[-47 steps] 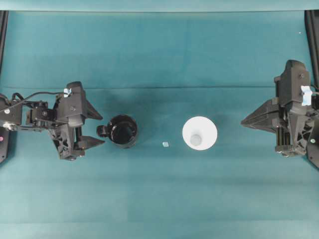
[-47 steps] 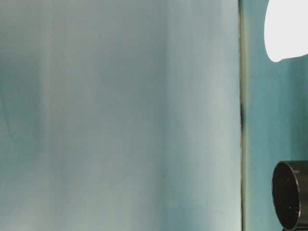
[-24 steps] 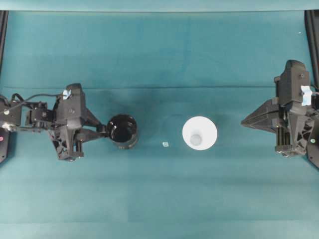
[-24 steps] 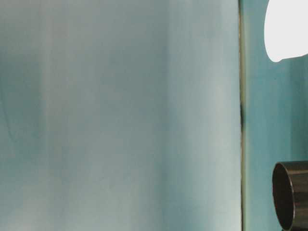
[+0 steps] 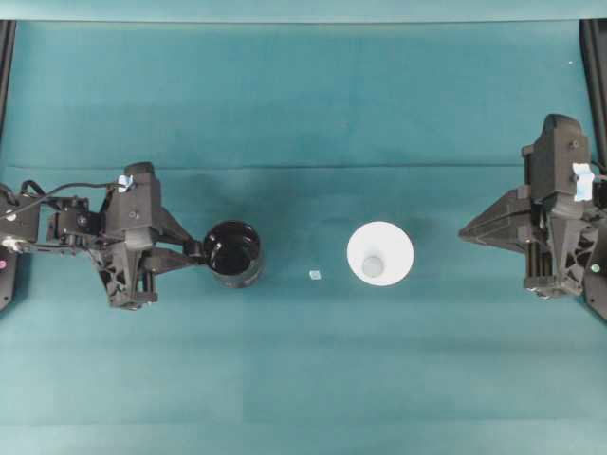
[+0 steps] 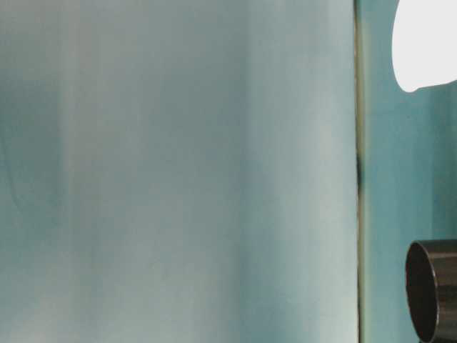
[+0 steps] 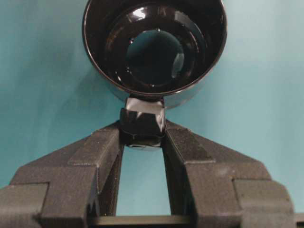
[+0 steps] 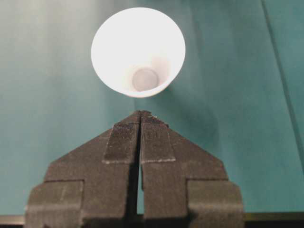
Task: Put a paper cup into the cup holder on your left arm.
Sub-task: 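Close the left gripper on the handle and drag the mug rightward, then slide the mug right toward the white cup, then release the handle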
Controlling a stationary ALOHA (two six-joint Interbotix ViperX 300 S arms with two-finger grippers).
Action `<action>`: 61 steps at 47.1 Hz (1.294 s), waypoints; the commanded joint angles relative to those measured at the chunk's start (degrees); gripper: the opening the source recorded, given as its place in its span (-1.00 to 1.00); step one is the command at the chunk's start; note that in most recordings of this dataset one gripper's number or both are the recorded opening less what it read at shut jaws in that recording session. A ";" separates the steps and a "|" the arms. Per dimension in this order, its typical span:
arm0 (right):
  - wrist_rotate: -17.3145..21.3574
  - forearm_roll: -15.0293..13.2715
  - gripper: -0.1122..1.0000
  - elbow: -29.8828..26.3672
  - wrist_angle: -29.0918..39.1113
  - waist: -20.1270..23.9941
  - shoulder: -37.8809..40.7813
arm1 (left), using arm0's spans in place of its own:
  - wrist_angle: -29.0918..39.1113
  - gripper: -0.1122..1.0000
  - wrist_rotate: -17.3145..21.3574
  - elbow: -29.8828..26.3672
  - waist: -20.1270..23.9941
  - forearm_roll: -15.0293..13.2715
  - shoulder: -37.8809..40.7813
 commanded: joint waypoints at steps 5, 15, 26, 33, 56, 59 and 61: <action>0.35 0.18 -0.81 -1.41 -0.18 -0.09 0.00 | -1.67 -0.26 0.00 -2.29 -0.09 0.09 0.09; 0.35 0.18 -0.81 -1.41 -0.26 -0.09 0.00 | -3.69 -0.26 0.09 -5.45 -0.09 0.18 1.58; 0.35 0.18 -0.81 -1.41 -0.26 -0.09 0.00 | -4.13 -0.26 0.44 -9.84 0.00 0.09 5.01; 0.35 0.18 -0.81 -1.41 -0.26 -0.09 0.00 | -3.78 -0.26 0.44 -12.48 0.00 0.09 7.65; 0.35 0.18 -0.81 -1.41 -0.26 -0.09 -0.09 | -3.25 -0.26 0.44 -15.91 0.26 0.18 12.13; 0.35 0.18 -0.81 -1.41 -0.26 -0.09 -0.09 | -3.25 -0.26 0.44 -16.08 0.26 0.18 12.39; 0.35 0.18 -0.81 -1.41 -0.26 -0.09 0.00 | -3.25 -0.26 0.44 -16.26 0.35 0.09 12.66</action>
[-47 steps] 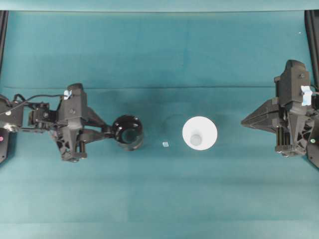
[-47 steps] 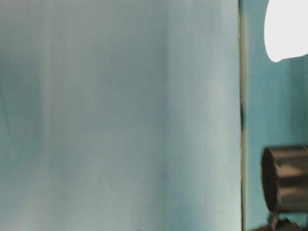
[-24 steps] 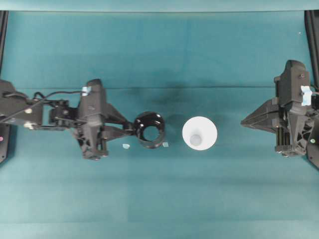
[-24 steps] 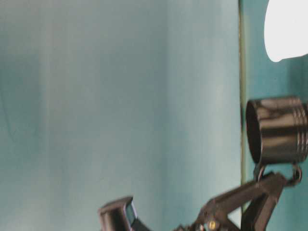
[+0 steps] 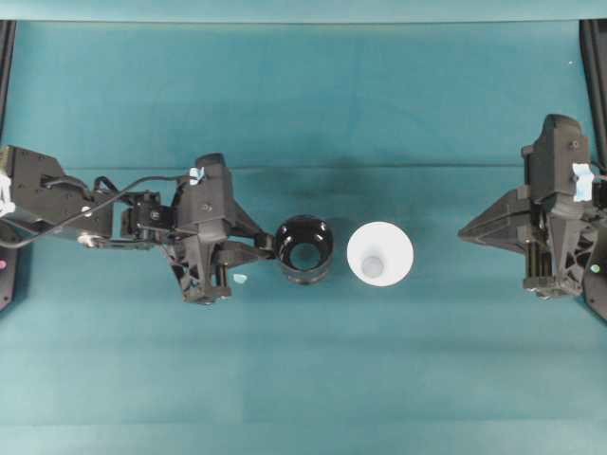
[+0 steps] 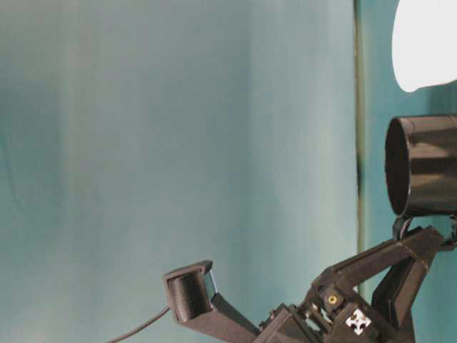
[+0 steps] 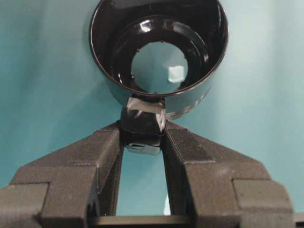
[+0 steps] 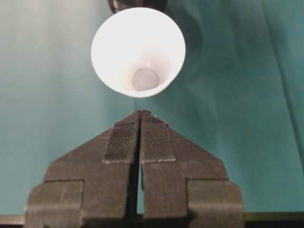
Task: Put a paper cup into the cup holder on your left arm.
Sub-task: 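Slide the mug right toward the white cup, then release the handle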
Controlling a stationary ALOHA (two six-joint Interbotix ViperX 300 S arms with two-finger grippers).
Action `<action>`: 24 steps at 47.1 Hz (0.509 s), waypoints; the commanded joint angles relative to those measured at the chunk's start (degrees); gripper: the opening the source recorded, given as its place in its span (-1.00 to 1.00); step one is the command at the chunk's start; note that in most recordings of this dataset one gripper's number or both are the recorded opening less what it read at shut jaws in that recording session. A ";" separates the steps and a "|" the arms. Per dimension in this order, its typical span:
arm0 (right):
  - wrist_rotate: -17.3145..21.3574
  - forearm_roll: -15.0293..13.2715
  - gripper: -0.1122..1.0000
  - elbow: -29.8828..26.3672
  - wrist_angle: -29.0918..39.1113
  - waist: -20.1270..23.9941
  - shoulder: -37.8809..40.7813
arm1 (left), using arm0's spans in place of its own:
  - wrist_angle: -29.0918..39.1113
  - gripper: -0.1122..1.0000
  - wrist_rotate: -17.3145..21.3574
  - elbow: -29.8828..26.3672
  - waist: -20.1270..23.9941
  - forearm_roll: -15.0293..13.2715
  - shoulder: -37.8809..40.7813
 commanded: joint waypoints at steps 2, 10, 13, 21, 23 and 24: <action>0.35 0.18 -0.81 -1.41 -0.18 -0.09 0.00 | -0.35 -0.26 0.09 -1.23 0.09 0.09 0.53; 0.35 0.18 -0.81 -1.41 -0.18 -0.09 -0.09 | -0.35 -0.26 0.09 -1.85 0.18 0.09 1.85; 0.35 0.18 -0.81 -1.41 -0.18 -0.09 0.00 | -0.44 -0.26 0.09 -2.11 0.26 0.00 2.46; 0.35 0.18 -0.81 -1.41 -0.18 -0.09 0.00 | -0.35 -0.26 0.09 -2.37 0.26 0.09 3.16; 0.35 0.18 -0.81 -1.41 -0.18 -0.09 -0.09 | -0.35 -0.26 0.09 -2.29 0.26 0.09 3.08; 0.35 0.18 -0.81 -1.41 -0.18 -0.09 -0.09 | -0.44 -0.26 0.09 -2.29 0.26 0.09 3.08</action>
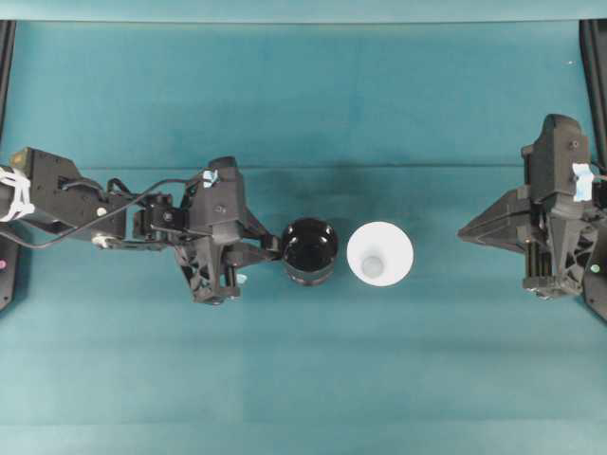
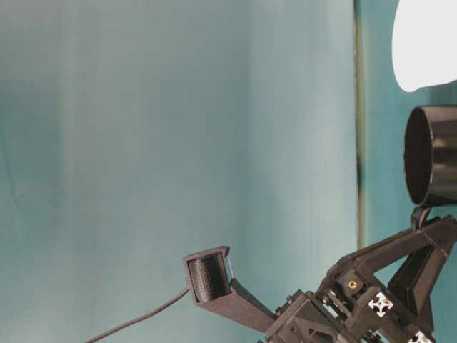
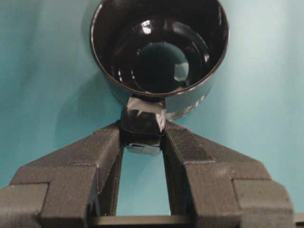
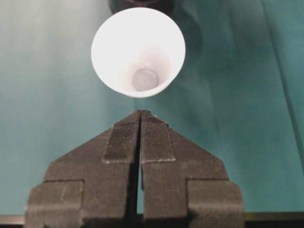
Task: Put a paper cup into the cup holder on your left arm.
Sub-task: 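Slide the mug right toward the white cup, then release the handle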
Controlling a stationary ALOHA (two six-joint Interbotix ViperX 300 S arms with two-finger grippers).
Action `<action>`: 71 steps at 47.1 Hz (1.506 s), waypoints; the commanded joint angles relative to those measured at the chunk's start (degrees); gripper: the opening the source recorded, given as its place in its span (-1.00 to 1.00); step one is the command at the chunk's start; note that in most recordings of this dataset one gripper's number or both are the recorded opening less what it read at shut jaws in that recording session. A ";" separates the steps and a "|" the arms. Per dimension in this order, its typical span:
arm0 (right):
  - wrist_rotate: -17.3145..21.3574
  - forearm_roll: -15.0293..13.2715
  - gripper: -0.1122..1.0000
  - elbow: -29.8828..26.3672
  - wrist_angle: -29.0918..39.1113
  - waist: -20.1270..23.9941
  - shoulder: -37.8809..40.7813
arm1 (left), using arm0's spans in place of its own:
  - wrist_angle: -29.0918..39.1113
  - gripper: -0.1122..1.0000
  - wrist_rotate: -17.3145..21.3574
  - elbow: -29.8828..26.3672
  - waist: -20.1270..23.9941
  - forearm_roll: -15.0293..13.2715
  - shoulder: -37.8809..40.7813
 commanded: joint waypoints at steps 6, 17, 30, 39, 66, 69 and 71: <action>0.35 0.18 -0.81 -1.49 -0.26 -0.09 0.00 | -0.44 -0.26 0.00 -0.88 0.26 0.09 -0.09; 0.35 0.18 -0.81 -1.49 -0.26 -0.09 -0.09 | -0.44 -0.26 0.00 -1.32 0.44 0.09 0.00; 0.35 0.18 -0.81 -1.49 -0.26 -0.09 0.00 | 0.26 -0.26 -0.09 -2.37 0.35 0.00 0.44; 0.35 0.18 -0.81 -1.49 -0.26 -0.09 -0.09 | 3.34 -0.26 -0.09 -2.37 -0.18 0.09 0.44; 0.35 0.18 -0.81 -1.49 -0.26 -0.09 0.00 | 3.96 -0.26 -0.09 -2.37 -0.35 0.00 0.09; 0.35 0.18 -0.81 -1.49 -0.26 -0.09 -0.09 | 3.96 -0.26 -0.09 -2.46 -0.35 0.09 0.00; 0.35 0.18 -0.81 -1.49 -0.26 -0.09 0.00 | 4.04 -0.26 -0.09 -2.55 -0.35 0.09 0.00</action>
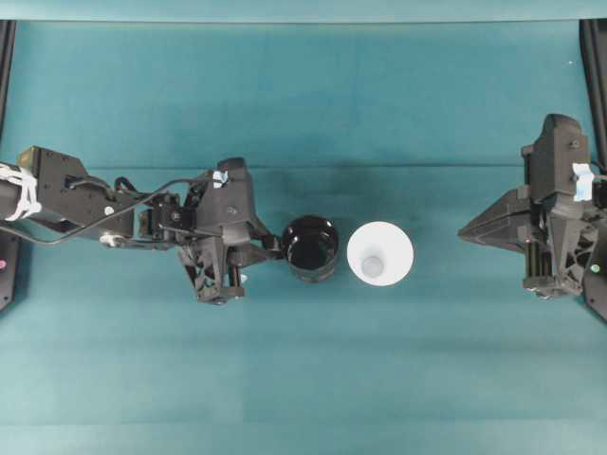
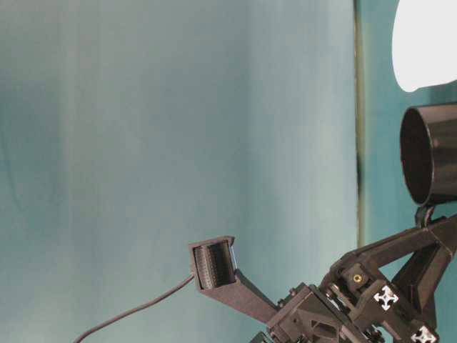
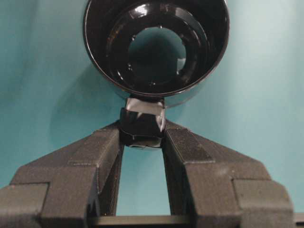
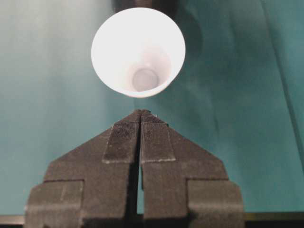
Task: Put a paper cup into the cup holder on your left arm.
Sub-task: 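Slide the mug right toward the white cup, then release the handle, then move the right gripper over the white paper cup and grasp its rim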
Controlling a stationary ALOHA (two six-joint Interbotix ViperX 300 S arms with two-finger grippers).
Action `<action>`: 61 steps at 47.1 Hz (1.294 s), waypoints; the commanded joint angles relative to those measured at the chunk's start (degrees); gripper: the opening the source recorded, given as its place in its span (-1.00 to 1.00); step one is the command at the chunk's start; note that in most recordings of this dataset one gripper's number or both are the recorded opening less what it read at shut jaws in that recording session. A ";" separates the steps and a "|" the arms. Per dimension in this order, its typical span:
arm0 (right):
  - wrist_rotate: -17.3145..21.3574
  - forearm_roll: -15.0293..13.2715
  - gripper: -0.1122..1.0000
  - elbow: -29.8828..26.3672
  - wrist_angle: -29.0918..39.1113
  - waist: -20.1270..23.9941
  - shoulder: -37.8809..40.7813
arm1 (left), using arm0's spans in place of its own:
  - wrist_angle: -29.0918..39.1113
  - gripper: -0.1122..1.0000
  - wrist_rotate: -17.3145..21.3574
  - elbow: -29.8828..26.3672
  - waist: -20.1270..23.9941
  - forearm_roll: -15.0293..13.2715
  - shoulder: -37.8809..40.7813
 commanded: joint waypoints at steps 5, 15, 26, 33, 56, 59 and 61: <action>0.35 0.18 -0.81 -1.32 -0.26 -0.09 0.00 | 0.26 -0.26 -0.09 -0.88 -0.09 0.09 -0.44; 0.35 0.18 -0.81 -1.32 -0.26 -0.09 -0.09 | 0.44 -0.26 0.00 -0.70 0.00 0.09 -0.44; 0.35 0.18 -0.81 -1.32 -0.26 -0.09 -0.09 | 0.44 -0.26 0.00 -0.79 0.00 0.09 -0.53; 0.26 0.18 -0.81 -1.23 -0.26 -0.09 -0.09 | 0.88 -0.25 0.00 -0.97 0.09 0.00 -0.53; 0.35 0.18 -0.81 -1.23 -0.26 -0.09 0.00 | 0.88 0.62 0.09 -0.62 0.62 0.09 -1.76; 0.35 0.18 -0.81 -1.23 -0.18 -0.09 -0.09 | 0.88 0.63 0.09 -0.53 0.70 0.00 -1.85; 0.35 0.18 -0.81 -1.32 0.00 -0.09 0.00 | 0.88 0.63 0.09 -0.53 0.70 0.00 -1.85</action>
